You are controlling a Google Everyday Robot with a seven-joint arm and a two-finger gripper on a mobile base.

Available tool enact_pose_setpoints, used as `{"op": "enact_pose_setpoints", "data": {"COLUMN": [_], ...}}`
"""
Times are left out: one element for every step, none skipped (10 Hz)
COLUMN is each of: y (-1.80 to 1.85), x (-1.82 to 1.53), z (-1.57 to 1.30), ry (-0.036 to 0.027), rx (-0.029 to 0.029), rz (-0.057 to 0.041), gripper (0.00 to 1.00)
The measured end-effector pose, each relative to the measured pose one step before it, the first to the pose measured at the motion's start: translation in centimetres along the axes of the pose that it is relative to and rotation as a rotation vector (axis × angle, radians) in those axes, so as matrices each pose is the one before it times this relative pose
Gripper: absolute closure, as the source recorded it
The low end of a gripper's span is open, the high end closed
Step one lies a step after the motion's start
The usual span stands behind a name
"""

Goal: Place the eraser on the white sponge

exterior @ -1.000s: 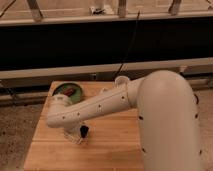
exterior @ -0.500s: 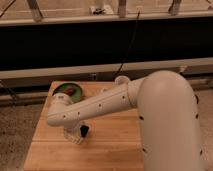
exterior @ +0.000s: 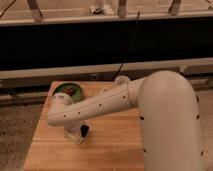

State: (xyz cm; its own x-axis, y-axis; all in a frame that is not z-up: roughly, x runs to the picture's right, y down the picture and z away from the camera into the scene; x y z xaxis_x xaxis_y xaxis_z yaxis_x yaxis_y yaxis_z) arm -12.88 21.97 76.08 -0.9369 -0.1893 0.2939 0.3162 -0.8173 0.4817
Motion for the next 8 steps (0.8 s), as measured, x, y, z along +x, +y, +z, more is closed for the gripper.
{"op": "enact_pose_setpoints", "data": {"y": [0.04,0.024,0.095,-0.087,-0.136,0.063,0.036,-0.128], "x": [-0.036,-0.049,-0.132,0.015,0.265,-0.113,-0.125,0.24], "z": [-0.012,-0.018,0.033,-0.01,-0.049,-0.01,-0.038,-0.05], "ry": [0.00625,0.01245,0.00655,0.00327,0.01437,0.00263,0.00528,0.01221], "rx": [0.00336,0.01419,0.01448,0.01716,0.03469,0.01534,0.02038,0.01741], "rz": [0.00387,-0.00561,-0.00226,-0.00662,-0.01233,-0.00484,-0.00676,-0.01064], "gripper": [0.57,0.45,0.35,0.27,0.21,0.2,0.2,0.2]}}
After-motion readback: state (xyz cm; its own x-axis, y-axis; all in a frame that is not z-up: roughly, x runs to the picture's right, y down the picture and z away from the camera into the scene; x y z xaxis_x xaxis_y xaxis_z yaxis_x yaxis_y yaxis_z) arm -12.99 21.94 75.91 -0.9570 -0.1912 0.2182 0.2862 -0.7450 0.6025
